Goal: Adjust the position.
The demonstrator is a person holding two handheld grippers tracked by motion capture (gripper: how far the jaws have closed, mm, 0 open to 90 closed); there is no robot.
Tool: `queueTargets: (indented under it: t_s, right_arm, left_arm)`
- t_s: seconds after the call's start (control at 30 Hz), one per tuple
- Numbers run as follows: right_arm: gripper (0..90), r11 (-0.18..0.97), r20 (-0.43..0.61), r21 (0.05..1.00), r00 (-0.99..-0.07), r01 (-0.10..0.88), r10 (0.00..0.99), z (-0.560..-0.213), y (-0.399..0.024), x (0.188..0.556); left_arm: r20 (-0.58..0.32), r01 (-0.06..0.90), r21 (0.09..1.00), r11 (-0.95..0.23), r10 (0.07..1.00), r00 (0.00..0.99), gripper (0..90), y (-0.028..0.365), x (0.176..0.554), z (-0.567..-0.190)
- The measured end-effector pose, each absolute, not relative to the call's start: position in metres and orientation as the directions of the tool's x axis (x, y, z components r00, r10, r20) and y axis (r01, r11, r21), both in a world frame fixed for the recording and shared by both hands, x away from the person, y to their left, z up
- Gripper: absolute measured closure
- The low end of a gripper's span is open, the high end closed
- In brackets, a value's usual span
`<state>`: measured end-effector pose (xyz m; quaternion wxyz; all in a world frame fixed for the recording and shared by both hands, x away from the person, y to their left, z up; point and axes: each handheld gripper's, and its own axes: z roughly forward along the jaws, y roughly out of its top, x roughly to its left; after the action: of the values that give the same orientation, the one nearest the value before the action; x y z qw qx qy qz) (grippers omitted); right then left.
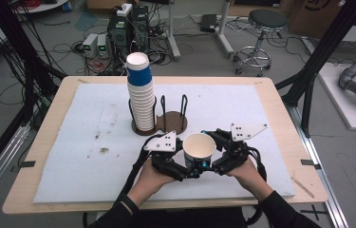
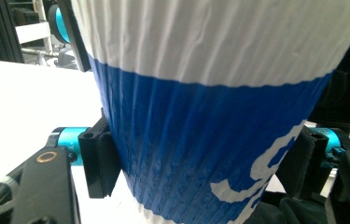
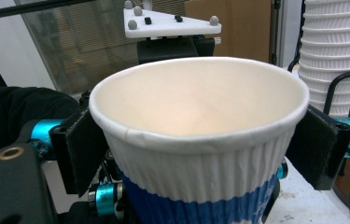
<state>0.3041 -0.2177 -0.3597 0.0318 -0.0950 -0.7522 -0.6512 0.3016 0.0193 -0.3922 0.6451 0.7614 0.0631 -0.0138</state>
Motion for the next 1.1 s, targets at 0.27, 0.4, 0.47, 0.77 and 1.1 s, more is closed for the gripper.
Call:
queueTargets:
  t_s: [0.27,0.4,0.47,0.77,1.1]
  right_arm:
    - [19.0,0.131,0.152,0.977,-0.983,0.165,0.107,-0.359,-0.219,0.303]
    - [19.1,0.132,0.143,0.979,-0.983,0.158,0.116,-0.358,-0.220,0.303]
    - [19.2,0.130,0.135,0.980,-0.983,0.151,0.123,-0.358,-0.221,0.304]
    - [19.4,0.121,0.119,0.983,-0.978,0.141,0.170,-0.356,-0.231,0.307]
    - [19.4,0.121,0.117,0.982,-0.971,0.144,0.208,-0.356,-0.240,0.311]
  left_arm:
    - [-0.103,0.114,0.982,-0.150,0.082,0.991,26.5,0.021,0.302,-0.392]
    - [-0.103,0.118,0.983,-0.138,0.108,0.989,19.2,0.023,0.302,-0.390]
    - [-0.100,0.116,0.984,-0.138,0.114,0.988,18.2,0.025,0.303,-0.390]
    - [-0.086,0.110,0.985,-0.134,0.174,0.981,15.6,0.048,0.304,-0.382]
    - [-0.056,0.087,0.991,-0.103,0.270,0.961,15.4,0.084,0.304,-0.373]
